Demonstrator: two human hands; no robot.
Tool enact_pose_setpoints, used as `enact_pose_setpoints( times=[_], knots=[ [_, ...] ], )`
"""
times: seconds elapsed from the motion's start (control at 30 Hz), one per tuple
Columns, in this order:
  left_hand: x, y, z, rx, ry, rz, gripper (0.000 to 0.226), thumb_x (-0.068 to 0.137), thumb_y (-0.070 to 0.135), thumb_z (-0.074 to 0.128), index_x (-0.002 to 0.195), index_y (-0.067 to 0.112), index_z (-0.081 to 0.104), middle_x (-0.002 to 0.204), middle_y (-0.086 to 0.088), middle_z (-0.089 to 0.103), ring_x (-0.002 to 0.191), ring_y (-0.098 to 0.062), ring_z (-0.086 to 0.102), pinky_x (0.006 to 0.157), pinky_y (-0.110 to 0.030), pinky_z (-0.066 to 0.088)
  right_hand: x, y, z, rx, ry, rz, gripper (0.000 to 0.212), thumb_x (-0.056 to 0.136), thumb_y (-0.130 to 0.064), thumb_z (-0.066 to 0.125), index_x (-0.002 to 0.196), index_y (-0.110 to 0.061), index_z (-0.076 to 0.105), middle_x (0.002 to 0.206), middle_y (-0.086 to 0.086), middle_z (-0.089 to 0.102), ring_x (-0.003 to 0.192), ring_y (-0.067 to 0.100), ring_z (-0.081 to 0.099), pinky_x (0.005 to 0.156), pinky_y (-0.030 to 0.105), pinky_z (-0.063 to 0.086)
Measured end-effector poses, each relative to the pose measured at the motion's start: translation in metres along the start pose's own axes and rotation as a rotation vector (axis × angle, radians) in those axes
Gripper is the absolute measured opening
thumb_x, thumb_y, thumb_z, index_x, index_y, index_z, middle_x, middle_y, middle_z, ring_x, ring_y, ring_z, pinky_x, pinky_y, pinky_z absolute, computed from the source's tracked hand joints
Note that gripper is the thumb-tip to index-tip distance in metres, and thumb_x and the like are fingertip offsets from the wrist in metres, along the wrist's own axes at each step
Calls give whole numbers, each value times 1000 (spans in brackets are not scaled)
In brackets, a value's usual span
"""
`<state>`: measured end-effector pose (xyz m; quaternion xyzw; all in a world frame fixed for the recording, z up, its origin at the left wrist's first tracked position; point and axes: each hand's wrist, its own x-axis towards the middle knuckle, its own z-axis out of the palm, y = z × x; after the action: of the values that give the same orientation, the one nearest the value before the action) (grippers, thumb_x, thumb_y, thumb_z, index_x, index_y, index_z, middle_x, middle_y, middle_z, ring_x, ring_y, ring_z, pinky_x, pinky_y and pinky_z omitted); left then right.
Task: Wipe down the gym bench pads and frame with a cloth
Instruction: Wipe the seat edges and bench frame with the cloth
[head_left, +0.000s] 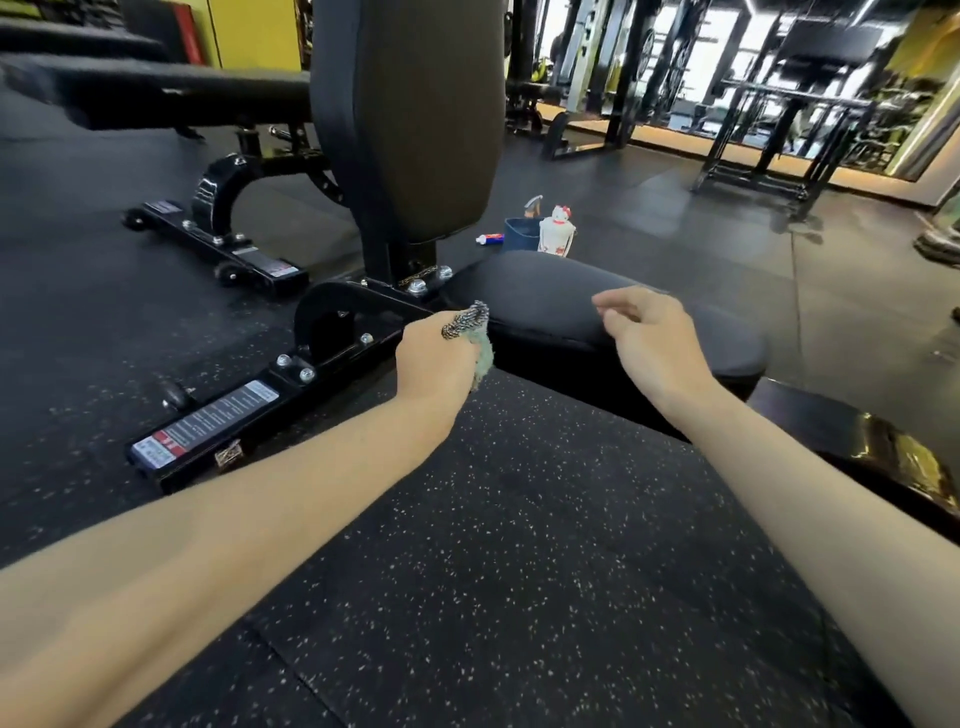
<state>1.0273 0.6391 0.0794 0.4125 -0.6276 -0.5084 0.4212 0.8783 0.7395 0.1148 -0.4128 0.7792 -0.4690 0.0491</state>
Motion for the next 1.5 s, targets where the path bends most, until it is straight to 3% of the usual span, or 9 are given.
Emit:
enact_pose_setpoints(
  times=[0.3, 0.43, 0.63, 0.77, 0.9, 1.07, 1.23, 1.37, 1.5],
  knots=[
    [20, -4, 10, 645, 173, 360, 42, 87, -7, 48, 124, 9, 58, 120, -11, 59, 109, -28, 47, 82, -31, 37, -24, 25, -39, -337, 44, -70, 34, 94, -4, 44, 125, -9, 59, 116, 10, 63, 95, 21, 54, 89, 29, 43],
    [-3, 8, 27, 723, 194, 445, 47, 84, -10, 44, 122, 11, 60, 112, -8, 58, 106, -26, 41, 71, -24, 28, -25, 43, -47, -419, 104, -72, 32, 94, -7, 46, 121, -5, 61, 128, 11, 58, 124, 29, 47, 116, 43, 23],
    [-56, 28, 85, 727, 22, 567, 28, 83, -6, 47, 102, 11, 60, 96, -4, 54, 88, -17, 27, 67, -25, 24, -27, 42, -45, -183, 205, 33, 46, 93, -4, 47, 139, -10, 44, 158, 14, 18, 148, 22, 7, 114, 25, 6],
    [-69, 35, 107, 683, -44, 611, 31, 83, -7, 46, 104, 11, 61, 97, -5, 58, 84, -17, 29, 67, -25, 22, -28, 39, -60, 104, 372, 178, 55, 85, 8, 39, 135, -13, 47, 144, 4, 42, 129, 17, 40, 81, 7, 27],
    [-80, 39, 120, 631, -50, 621, 32, 83, -7, 46, 104, 11, 62, 96, -5, 59, 83, -18, 31, 67, -25, 22, -20, 47, -71, 268, 481, 288, 53, 79, 6, 39, 122, -18, 58, 130, 6, 54, 116, 27, 55, 90, 34, 47],
    [-104, 53, 147, 622, -145, 702, 18, 86, -3, 47, 92, 12, 55, 98, -6, 59, 84, -19, 33, 66, -26, 24, -21, 53, -85, 483, 608, 422, 36, 89, 1, 41, 112, -14, 64, 99, 0, 58, 78, 9, 58, 75, 24, 53],
    [-75, 67, 128, 228, -329, 526, 20, 82, 6, 65, 99, 12, 73, 93, -4, 72, 90, -23, 61, 80, -32, 47, -20, 58, -101, 657, 618, 494, 23, 91, -3, 41, 91, -15, 62, 87, 5, 59, 92, 21, 63, 68, 27, 57],
    [-32, 48, 95, 411, -57, 587, 30, 79, -2, 53, 98, 13, 72, 91, -7, 68, 89, -27, 58, 80, -41, 45, -27, 61, -104, 632, 551, 513, 24, 96, -7, 42, 80, -19, 56, 98, 16, 65, 93, 27, 69, 84, 37, 58],
    [-40, 33, 99, 615, -112, 792, 39, 80, -7, 51, 109, 12, 70, 96, -11, 64, 90, -29, 50, 71, -29, 33, -25, 66, -102, 640, 564, 549, 17, 94, -8, 45, 84, -15, 57, 95, 20, 68, 83, 28, 70, 79, 38, 59]
  ],
)
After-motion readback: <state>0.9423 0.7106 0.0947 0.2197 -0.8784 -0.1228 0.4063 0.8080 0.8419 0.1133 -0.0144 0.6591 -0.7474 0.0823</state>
